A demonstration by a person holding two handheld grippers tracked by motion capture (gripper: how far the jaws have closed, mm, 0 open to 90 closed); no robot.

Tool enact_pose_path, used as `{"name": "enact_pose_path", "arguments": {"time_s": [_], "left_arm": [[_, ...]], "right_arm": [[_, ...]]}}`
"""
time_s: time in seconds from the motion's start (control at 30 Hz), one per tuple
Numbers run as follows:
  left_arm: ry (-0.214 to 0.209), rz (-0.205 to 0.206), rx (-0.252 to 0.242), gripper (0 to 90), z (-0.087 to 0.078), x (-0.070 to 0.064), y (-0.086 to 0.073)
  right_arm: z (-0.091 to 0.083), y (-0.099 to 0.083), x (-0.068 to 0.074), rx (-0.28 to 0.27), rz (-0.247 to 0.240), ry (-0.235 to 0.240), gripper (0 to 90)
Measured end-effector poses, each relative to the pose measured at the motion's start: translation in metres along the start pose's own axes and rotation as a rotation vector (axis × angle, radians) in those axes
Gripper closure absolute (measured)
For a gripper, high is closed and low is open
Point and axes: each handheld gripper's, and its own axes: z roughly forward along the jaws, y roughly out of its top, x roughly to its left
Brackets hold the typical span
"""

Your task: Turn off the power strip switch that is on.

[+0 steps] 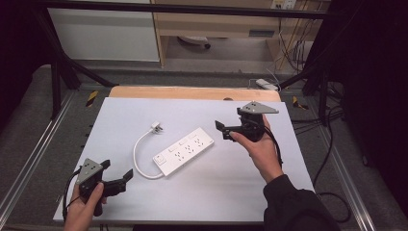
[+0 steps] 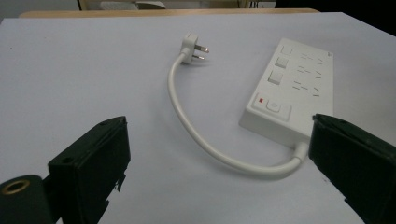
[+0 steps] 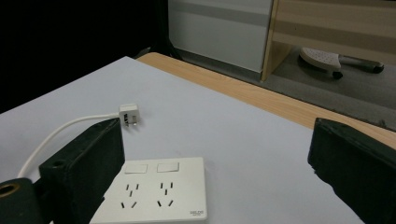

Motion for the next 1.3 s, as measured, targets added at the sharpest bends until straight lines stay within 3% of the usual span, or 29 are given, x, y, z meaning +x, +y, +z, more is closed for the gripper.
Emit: {"name": "enact_pose_path", "arguments": {"time_s": [0.43,0.67,0.77,0.83,1.17,1.3], "left_arm": [[-0.001,-0.003,-0.004,5.3,0.000,0.000,0.000],[0.001,-0.001,-0.003,5.3,0.000,0.001,0.000],[0.002,0.000,-0.004,5.3,0.000,0.001,0.000],[0.002,0.001,-0.004,5.3,-0.001,0.001,0.000],[0.001,0.001,-0.005,5.3,-0.001,0.001,0.000],[0.001,0.002,-0.005,5.3,0.000,0.001,0.000]], "right_arm": [[0.018,0.008,0.004,0.024,-0.011,0.020,4.1],[0.030,0.009,0.007,0.013,-0.016,0.048,20.8],[0.035,0.012,0.010,0.005,-0.026,0.058,34.3],[0.036,0.013,0.011,0.002,-0.027,0.061,37.4],[0.048,0.016,0.016,0.006,-0.038,0.052,70.2],[0.052,0.015,0.016,0.003,-0.040,0.050,76.3]]}}
